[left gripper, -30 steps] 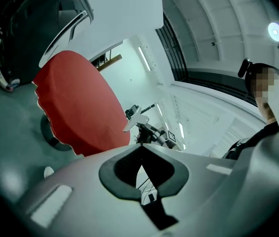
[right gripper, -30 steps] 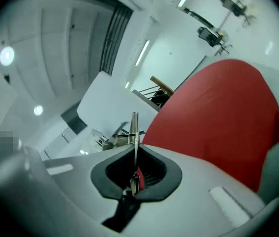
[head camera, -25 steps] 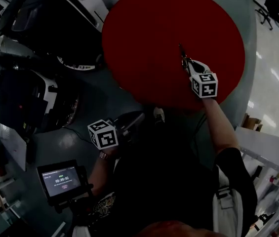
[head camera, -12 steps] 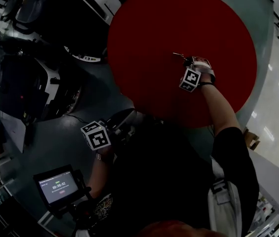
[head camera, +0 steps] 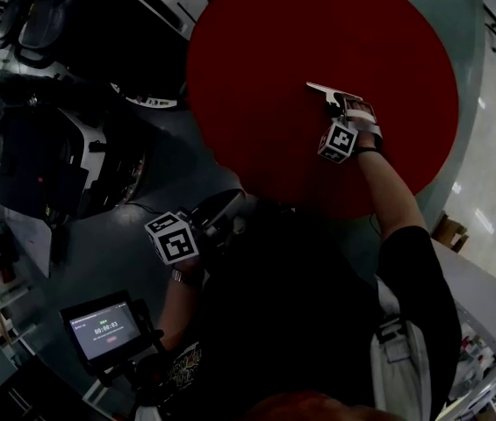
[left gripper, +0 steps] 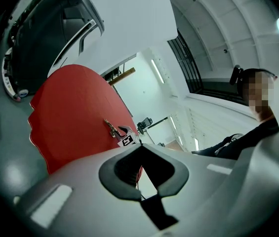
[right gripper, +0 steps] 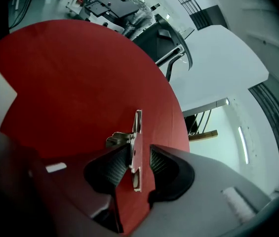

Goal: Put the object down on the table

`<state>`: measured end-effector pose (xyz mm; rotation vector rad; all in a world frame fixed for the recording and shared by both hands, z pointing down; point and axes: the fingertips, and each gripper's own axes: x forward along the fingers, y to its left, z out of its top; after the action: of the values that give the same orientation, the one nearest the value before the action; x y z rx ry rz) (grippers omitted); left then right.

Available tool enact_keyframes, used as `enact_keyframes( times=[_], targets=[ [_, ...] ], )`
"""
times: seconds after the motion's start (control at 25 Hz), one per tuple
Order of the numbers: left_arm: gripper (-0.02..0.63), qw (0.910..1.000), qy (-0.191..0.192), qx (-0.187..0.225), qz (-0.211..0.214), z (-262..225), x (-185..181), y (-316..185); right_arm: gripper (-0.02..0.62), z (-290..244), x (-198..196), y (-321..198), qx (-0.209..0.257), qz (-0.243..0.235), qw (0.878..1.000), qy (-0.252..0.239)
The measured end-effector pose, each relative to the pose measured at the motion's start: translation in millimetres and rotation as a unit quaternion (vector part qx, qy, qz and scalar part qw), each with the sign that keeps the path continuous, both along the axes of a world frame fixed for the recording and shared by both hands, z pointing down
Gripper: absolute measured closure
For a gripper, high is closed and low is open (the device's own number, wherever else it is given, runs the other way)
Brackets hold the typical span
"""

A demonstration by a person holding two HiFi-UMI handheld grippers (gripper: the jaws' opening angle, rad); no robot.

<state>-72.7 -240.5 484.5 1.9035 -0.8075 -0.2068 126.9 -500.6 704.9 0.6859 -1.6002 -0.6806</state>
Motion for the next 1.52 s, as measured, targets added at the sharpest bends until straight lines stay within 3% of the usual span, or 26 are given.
enact_keyframes(
  times=[0.2, 0.28, 0.32, 0.36, 0.4, 0.44, 0.48, 0.56, 0.6, 0.64, 0.68, 0.72, 0.8, 1.0, 1.16, 1.36, 1.52],
  targets=[
    [0.588, 0.9995, 0.012, 0.004, 0.027, -2, -5, 17, 0.471, -9, 8, 58, -0.013, 0.020, 0.999, -0.031],
    [0.588, 0.9986, 0.018, 0.008, 0.049, -5, -8, 20, 0.512, -26, 8, 77, -0.006, 0.054, 0.997, -0.058],
    [0.588, 0.9979, 0.018, 0.013, 0.060, -6, -9, 24, 0.580, -38, 6, 89, -0.013, 0.085, 0.991, -0.103],
    [0.588, 0.9972, 0.014, 0.020, 0.070, -7, -9, 29, 0.591, -51, 2, 104, -0.032, 0.123, 0.977, -0.172],
    [0.588, 0.9964, 0.008, 0.029, 0.079, -9, -9, 35, 0.592, -67, -7, 120, -0.061, 0.163, 0.949, -0.263],
    [0.588, 0.9956, 0.000, 0.038, 0.085, -13, -11, 40, 0.592, -85, -19, 138, -0.098, 0.200, 0.903, -0.368],
    [0.589, 0.9948, -0.008, 0.047, 0.090, -17, -14, 44, 0.592, -106, -34, 157, -0.141, 0.229, 0.837, -0.476],
    [0.589, 0.9938, -0.019, 0.064, 0.089, -21, -21, 50, 0.592, -154, -68, 199, -0.229, 0.251, 0.674, -0.657],
    [0.591, 0.9935, -0.022, 0.070, 0.086, -21, -25, 54, 0.592, -180, -85, 222, -0.262, 0.243, 0.598, -0.718],
    [0.592, 0.9933, -0.025, 0.075, 0.085, -20, -28, 58, 0.592, -206, -101, 246, -0.286, 0.228, 0.540, -0.758],
    [0.592, 0.9930, -0.026, 0.077, 0.085, -19, -30, 64, 0.592, -228, -114, 270, -0.301, 0.211, 0.504, -0.782],
    [0.592, 0.9927, -0.025, 0.077, 0.089, -17, -30, 70, 0.592, -247, -126, 295, -0.310, 0.195, 0.488, -0.793],
    [0.592, 0.9917, -0.017, 0.073, 0.105, -11, -26, 84, 0.592, -272, -143, 339, -0.315, 0.173, 0.482, -0.799],
    [0.592, 0.9828, 0.005, 0.058, 0.175, -3, -3, 121, 0.592, -289, -155, 407, -0.285, 0.165, 0.496, -0.803],
    [0.592, 0.9736, 0.000, 0.071, 0.217, -11, 13, 142, 0.594, -297, -150, 437, -0.259, 0.158, 0.495, -0.814],
    [0.592, 0.9682, -0.009, 0.097, 0.230, -23, 24, 147, 0.594, -304, -148, 440, -0.254, 0.139, 0.504, -0.814],
    [0.592, 0.9677, -0.004, 0.111, 0.226, -42, 54, 172, 0.594, -320, -124, 468, -0.263, 0.130, 0.509, -0.809]
  ],
)
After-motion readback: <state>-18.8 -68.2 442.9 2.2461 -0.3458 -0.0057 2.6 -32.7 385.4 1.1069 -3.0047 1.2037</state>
